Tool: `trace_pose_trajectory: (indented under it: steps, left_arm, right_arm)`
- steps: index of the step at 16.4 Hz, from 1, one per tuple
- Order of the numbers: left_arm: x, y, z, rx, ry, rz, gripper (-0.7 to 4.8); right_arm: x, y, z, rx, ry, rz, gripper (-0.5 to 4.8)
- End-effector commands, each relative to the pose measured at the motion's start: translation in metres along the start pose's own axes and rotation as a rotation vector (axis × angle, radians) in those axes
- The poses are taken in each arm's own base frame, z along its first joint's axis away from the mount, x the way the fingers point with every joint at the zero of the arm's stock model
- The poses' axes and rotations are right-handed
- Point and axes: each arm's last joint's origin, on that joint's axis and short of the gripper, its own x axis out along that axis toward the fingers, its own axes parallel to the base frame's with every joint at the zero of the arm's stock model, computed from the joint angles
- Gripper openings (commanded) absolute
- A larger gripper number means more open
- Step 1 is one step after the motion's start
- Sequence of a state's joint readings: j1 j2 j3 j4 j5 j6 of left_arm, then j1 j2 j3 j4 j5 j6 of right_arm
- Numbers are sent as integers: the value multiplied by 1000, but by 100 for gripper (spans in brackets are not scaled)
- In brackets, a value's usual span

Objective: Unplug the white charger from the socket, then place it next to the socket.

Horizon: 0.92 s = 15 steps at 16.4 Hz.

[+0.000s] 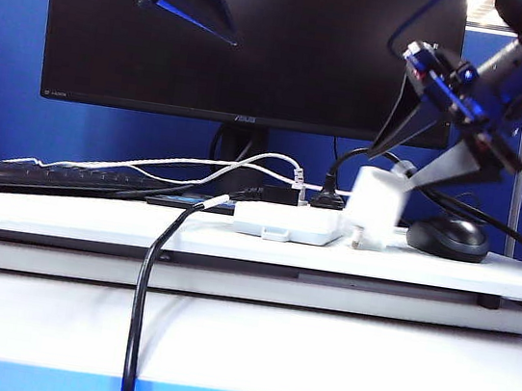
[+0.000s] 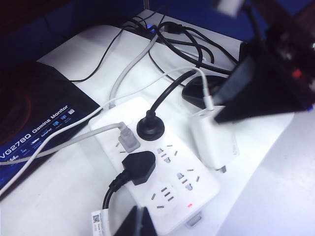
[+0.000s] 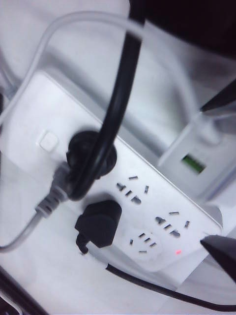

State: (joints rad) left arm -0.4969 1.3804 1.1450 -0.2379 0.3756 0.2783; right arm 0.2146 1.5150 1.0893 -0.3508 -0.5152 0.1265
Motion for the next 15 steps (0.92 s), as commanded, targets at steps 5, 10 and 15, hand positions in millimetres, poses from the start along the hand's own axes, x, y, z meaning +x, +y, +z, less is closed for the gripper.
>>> trace_pose_trajectory:
  steps: [5,10,15]
  left_arm:
    - [-4,-1,5,5,-24,1,-5]
    - [-6,-1,6,6,-28,2,-5]
    - [-6,-1,7,8,-31,3,-5]
  right_arm:
    - [-18,11,14,-17,58,-37,319]
    - [-32,20,23,-25,104,-48,319]
    - [-42,23,20,-87,165,-137,316]
